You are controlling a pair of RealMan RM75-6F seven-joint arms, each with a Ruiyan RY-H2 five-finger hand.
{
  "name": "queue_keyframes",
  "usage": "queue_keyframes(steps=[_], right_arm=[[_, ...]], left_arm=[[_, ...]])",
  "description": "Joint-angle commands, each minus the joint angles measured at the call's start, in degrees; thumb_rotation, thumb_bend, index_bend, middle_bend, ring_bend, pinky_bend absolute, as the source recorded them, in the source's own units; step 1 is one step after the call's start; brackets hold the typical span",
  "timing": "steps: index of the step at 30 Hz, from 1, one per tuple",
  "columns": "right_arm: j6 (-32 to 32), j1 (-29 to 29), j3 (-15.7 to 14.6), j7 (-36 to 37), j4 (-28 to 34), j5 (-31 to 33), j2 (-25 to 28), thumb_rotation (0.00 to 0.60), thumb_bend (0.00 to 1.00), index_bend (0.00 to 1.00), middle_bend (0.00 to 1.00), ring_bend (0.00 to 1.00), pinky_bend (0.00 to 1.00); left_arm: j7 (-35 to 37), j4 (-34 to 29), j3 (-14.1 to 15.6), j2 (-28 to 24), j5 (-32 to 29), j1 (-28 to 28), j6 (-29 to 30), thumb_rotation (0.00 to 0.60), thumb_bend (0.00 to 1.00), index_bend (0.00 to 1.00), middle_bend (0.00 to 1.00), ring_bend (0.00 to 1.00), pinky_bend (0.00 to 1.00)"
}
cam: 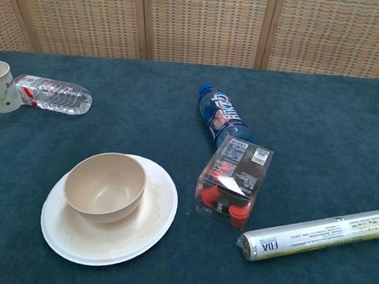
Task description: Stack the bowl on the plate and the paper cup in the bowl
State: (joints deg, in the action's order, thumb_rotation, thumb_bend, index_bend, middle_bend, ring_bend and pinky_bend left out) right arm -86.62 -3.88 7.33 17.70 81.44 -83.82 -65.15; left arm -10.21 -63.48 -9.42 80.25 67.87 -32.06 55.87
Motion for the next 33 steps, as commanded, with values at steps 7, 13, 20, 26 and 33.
queue_keyframes(steps=[7,13,20,26,33], right_arm=[[-0.1,0.0,0.0,0.1,0.1,0.0,0.1,0.6,0.14,0.01,0.0,0.0,0.0],[-0.2,0.1,0.1,0.4,-0.1,0.1,0.1,0.6,0.14,0.01,0.0,0.0,0.0],[-0.3,0.2,0.1,0.7,-0.2,0.2,0.1,0.6,0.14,0.01,0.0,0.0,0.0],[-0.4,0.3,0.3,1.2,-0.4,0.4,0.1,0.6,0.14,0.01,0.0,0.0,0.0],[-0.5,0.4,0.4,1.4,-0.4,0.5,0.2,0.6,0.14,0.01,0.0,0.0,0.0]], left_arm=[[-0.6,-13.3,0.4,-5.1,7.7,-0.4,6.0,0.6,0.44,0.64,0.0,0.0,0.01],[-2.5,-23.8,2.8,-6.5,15.4,-0.9,9.0,0.6,0.44,0.64,0.0,0.0,0.01],[-5.6,-33.2,6.7,-6.2,22.9,-0.9,10.3,0.6,0.44,0.64,0.0,0.0,0.01],[-5.7,-37.2,9.0,-6.2,26.3,-0.7,10.5,0.6,0.44,0.64,0.0,0.0,0.01],[-8.7,-39.9,10.2,-8.6,26.4,-0.5,8.8,0.6,0.44,0.64,0.0,0.0,0.01]])
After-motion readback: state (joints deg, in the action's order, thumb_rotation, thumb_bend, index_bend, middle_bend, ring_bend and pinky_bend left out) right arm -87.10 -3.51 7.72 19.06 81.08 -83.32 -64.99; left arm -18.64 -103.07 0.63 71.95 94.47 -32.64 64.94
